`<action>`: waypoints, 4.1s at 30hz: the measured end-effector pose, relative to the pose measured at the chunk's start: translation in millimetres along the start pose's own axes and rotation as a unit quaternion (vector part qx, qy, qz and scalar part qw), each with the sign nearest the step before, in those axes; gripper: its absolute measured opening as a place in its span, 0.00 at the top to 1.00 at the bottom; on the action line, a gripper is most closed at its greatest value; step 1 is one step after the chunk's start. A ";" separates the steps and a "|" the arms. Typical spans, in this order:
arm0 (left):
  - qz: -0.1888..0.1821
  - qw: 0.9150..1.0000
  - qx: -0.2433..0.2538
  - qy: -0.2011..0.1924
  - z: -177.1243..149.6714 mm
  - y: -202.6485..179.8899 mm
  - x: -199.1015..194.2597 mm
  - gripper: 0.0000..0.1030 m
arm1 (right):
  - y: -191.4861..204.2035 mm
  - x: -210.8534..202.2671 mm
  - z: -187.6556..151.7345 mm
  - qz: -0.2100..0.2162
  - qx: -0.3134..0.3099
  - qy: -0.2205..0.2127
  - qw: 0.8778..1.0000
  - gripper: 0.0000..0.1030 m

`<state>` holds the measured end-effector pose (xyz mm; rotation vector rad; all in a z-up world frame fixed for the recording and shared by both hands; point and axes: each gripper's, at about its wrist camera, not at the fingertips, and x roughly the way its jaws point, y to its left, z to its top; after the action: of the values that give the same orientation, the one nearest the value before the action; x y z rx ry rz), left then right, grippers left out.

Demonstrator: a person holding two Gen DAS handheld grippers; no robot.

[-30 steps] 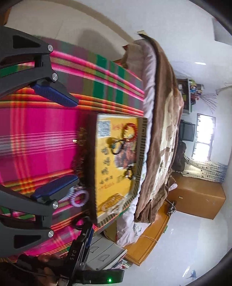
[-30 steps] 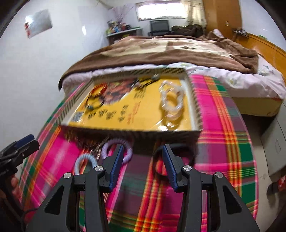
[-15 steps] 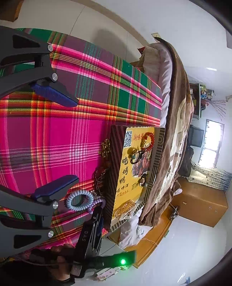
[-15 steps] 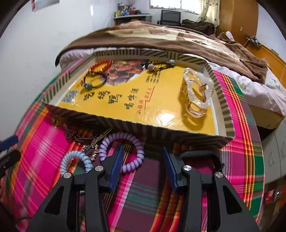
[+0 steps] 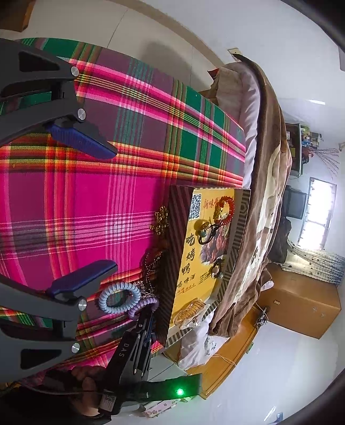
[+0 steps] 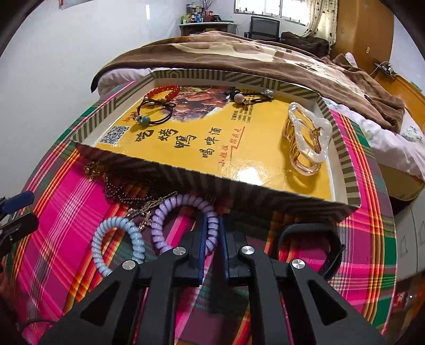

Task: Organize jewelry
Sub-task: 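Withdraw both grippers from the box, moving the right gripper toward the coiled hair ties, then close the left gripper on the blue coiled hair tie while the right gripper holds the purple one, then lift both hair ties and carry them toward the yellow box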

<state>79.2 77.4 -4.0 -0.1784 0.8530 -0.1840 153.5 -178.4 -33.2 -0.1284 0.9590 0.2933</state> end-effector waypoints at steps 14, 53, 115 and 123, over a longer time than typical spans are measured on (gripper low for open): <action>-0.009 1.000 0.018 0.017 3.1 -15.2 10.2 0.25 | 5.1 -36.9 -48.5 0.021 -0.047 0.007 0.999 0.91; 0.010 0.990 0.123 0.061 12.2 -97.9 66.2 0.51 | -68.2 -81.6 -77.3 0.017 0.091 -0.071 0.993 0.91; 0.023 0.997 0.039 0.058 50.4 -10.5 53.8 0.60 | -53.7 -57.3 53.3 0.018 0.067 -0.106 0.992 0.91; 0.061 0.994 0.066 0.070 41.5 -22.7 66.6 0.59 | -51.7 -60.6 53.0 0.018 0.064 -0.109 0.992 0.91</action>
<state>151.6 43.4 -20.6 0.0101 0.9843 -0.1386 178.2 -226.6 45.7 0.0382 0.7612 0.2724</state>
